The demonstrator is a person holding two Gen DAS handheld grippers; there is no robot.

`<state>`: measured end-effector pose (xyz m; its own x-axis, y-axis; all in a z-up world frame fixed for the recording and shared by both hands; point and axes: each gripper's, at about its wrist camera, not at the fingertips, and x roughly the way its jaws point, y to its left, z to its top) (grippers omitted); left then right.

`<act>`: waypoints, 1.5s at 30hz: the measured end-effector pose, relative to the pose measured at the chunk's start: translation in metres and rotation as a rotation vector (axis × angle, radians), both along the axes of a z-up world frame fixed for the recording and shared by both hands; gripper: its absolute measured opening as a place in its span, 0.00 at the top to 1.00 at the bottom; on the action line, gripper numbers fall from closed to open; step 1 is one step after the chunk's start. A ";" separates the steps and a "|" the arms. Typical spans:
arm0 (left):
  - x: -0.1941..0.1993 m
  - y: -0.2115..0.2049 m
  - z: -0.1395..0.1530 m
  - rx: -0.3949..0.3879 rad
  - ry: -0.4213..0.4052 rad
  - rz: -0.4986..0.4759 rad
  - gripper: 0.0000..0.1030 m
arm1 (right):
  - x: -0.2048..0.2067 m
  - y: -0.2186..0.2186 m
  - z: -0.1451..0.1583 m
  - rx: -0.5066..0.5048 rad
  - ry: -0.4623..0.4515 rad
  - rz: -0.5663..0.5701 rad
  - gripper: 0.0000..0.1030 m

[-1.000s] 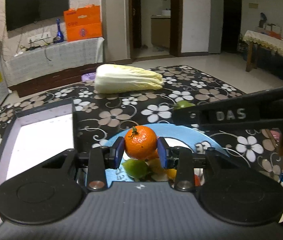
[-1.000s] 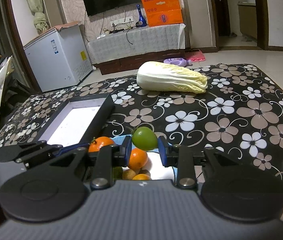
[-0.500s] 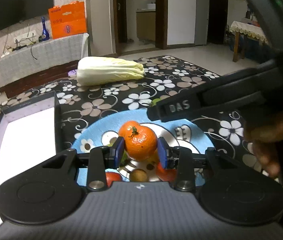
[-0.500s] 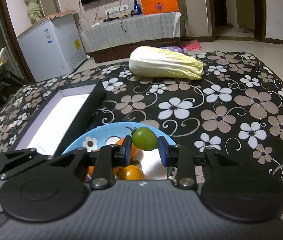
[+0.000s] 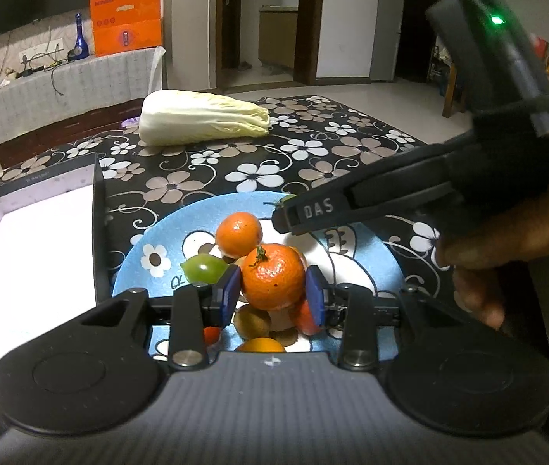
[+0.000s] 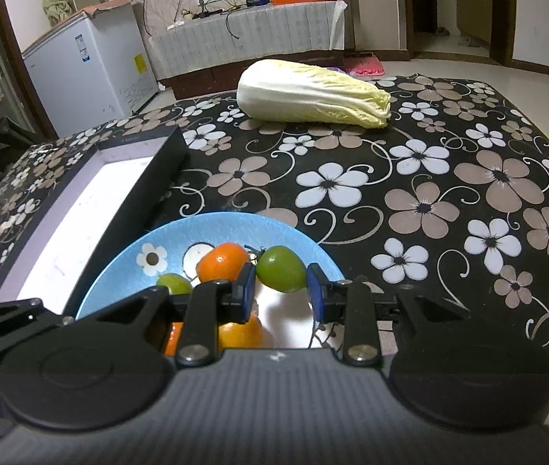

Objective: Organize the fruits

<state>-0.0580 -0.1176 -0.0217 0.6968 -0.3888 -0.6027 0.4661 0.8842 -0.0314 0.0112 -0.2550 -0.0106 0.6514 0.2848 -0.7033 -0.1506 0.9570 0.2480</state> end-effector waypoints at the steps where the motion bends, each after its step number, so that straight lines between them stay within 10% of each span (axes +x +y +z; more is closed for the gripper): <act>1: 0.000 0.000 0.000 0.002 0.000 0.002 0.59 | 0.001 0.001 -0.001 -0.003 0.004 0.001 0.68; 18: -0.020 0.013 0.012 -0.027 -0.017 -0.002 0.49 | -0.001 -0.004 0.001 0.015 -0.002 -0.032 0.59; 30: -0.061 0.030 0.034 0.010 -0.153 0.067 0.01 | -0.016 -0.011 0.012 0.065 -0.049 -0.075 0.59; 45: -0.123 0.062 0.066 -0.092 -0.209 0.218 0.00 | -0.081 -0.018 0.032 0.123 -0.101 -0.096 0.45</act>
<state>-0.1809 -0.0555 0.0439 0.8749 -0.2625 -0.4069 0.2702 0.9620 -0.0395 -0.0700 -0.2728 0.0218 0.7456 0.2975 -0.5963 -0.0900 0.9316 0.3522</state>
